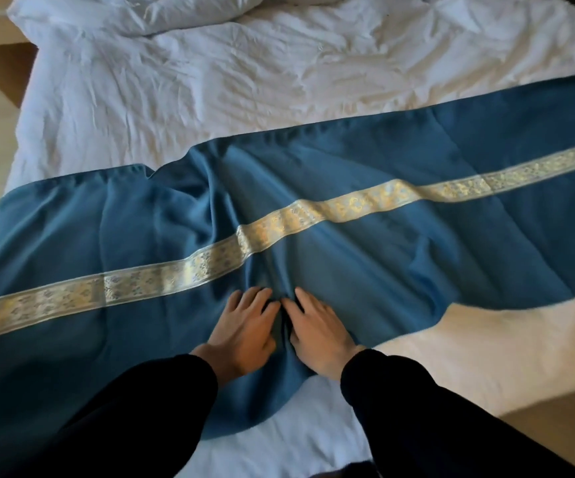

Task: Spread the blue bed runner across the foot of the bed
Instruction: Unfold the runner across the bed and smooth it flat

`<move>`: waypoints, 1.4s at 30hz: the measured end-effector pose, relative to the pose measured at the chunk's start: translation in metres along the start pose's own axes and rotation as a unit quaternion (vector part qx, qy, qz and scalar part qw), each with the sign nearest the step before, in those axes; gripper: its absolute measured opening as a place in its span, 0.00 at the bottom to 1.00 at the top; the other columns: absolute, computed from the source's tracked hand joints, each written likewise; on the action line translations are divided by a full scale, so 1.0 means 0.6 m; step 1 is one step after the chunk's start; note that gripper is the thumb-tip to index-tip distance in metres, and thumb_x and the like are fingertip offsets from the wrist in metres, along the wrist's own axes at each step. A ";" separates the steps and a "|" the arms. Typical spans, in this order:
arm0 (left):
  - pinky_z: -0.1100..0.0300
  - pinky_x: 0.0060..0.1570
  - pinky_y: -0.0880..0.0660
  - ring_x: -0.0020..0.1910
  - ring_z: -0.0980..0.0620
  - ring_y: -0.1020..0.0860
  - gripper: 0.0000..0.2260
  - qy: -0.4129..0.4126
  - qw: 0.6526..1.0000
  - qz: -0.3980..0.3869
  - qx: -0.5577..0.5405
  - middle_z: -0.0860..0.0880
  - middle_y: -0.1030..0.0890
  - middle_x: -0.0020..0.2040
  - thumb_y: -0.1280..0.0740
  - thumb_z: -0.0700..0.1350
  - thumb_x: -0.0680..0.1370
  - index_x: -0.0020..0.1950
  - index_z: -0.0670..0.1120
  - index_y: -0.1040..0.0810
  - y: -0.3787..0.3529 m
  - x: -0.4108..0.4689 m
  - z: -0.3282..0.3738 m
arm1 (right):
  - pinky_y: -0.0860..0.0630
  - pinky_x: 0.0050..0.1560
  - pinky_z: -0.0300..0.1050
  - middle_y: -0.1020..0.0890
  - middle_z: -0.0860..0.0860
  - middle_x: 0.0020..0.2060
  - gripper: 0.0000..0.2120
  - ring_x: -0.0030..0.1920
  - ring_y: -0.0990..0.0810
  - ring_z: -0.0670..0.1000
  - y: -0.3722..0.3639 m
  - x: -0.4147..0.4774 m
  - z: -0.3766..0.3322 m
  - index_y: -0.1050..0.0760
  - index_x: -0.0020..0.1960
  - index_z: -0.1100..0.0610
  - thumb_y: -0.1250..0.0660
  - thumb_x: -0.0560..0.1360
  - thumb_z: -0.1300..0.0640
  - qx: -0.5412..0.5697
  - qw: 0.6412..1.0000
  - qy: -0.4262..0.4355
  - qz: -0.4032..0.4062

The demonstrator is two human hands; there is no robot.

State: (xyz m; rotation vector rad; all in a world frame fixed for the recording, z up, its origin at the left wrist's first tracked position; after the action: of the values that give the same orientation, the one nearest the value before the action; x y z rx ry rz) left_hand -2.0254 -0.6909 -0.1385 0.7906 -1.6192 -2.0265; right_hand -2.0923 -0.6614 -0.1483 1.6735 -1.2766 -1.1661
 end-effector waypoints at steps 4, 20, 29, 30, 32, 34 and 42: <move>0.43 0.57 0.33 0.59 0.43 0.28 0.25 -0.002 1.000 0.008 -0.001 0.46 0.24 0.56 0.39 0.60 0.66 0.54 0.45 0.23 -0.003 -0.067 0.039 | 0.43 0.70 0.50 0.38 0.60 0.72 0.30 0.72 0.41 0.59 -0.017 -0.041 -0.015 0.47 0.75 0.60 0.41 0.75 0.61 -0.007 1.000 -0.028 -0.013; 0.62 0.16 0.35 0.19 0.46 0.26 0.15 0.058 0.996 -0.011 0.061 0.46 0.26 0.30 0.29 0.37 0.50 0.33 0.46 0.24 -0.018 -0.150 -0.032 | 0.25 0.30 0.44 0.21 0.55 0.34 0.13 0.34 0.20 0.58 -0.043 -0.061 -0.141 0.26 0.43 0.58 0.25 0.62 0.62 0.013 0.999 0.019 0.022; 0.60 0.25 0.43 0.23 0.44 0.29 0.12 0.113 0.992 -0.017 0.061 0.46 0.27 0.31 0.30 0.41 0.54 0.34 0.46 0.28 -0.022 -0.220 -0.083 | 0.28 0.29 0.41 0.22 0.51 0.33 0.17 0.33 0.21 0.53 -0.070 -0.079 -0.190 0.24 0.44 0.55 0.24 0.57 0.60 -0.078 0.993 0.076 -0.042; 0.59 0.26 0.43 0.24 0.44 0.30 0.09 0.100 0.993 0.001 0.056 0.46 0.28 0.32 0.33 0.43 0.57 0.34 0.46 0.29 -0.018 -0.216 -0.074 | 0.29 0.27 0.39 0.23 0.49 0.31 0.18 0.30 0.22 0.51 -0.070 -0.080 -0.179 0.24 0.41 0.53 0.23 0.53 0.58 -0.092 0.993 0.054 -0.041; 0.58 0.27 0.42 0.25 0.44 0.31 0.05 0.077 0.996 0.026 0.047 0.46 0.28 0.32 0.38 0.45 0.60 0.34 0.46 0.30 -0.017 -0.215 -0.064 | 0.30 0.25 0.38 0.24 0.49 0.27 0.19 0.27 0.24 0.50 -0.071 -0.081 -0.163 0.25 0.36 0.52 0.21 0.49 0.57 -0.095 0.995 0.029 -0.028; 0.58 0.25 0.38 0.24 0.45 0.31 0.04 0.078 0.996 0.026 0.042 0.46 0.28 0.31 0.39 0.45 0.60 0.33 0.46 0.29 -0.023 -0.223 -0.073 | 0.30 0.25 0.38 0.24 0.49 0.28 0.17 0.28 0.23 0.50 -0.079 -0.079 -0.173 0.25 0.36 0.52 0.23 0.50 0.59 -0.092 0.993 0.051 -0.046; 0.58 0.26 0.35 0.30 0.47 0.24 0.13 0.154 0.985 0.059 -0.058 0.51 0.26 0.35 0.41 0.59 0.66 0.38 0.50 0.28 0.039 -0.233 -0.178 | 0.26 0.45 0.53 0.21 0.59 0.47 0.11 0.47 0.22 0.63 -0.015 0.019 -0.269 0.27 0.48 0.58 0.40 0.72 0.51 -0.035 0.984 0.152 -0.092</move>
State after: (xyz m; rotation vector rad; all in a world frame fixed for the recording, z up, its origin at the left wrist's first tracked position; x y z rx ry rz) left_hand -1.8504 -0.6840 -0.1091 0.8928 -1.3295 -1.7960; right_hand -1.9360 -0.6671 -0.1057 1.8621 -0.8985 -0.9991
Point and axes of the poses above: each hand's wrist, its own x-axis towards the middle knuckle, its own y-axis out of the back of the hand, z = x × y, the point moved 10 cm from there along x, towards the middle knuckle
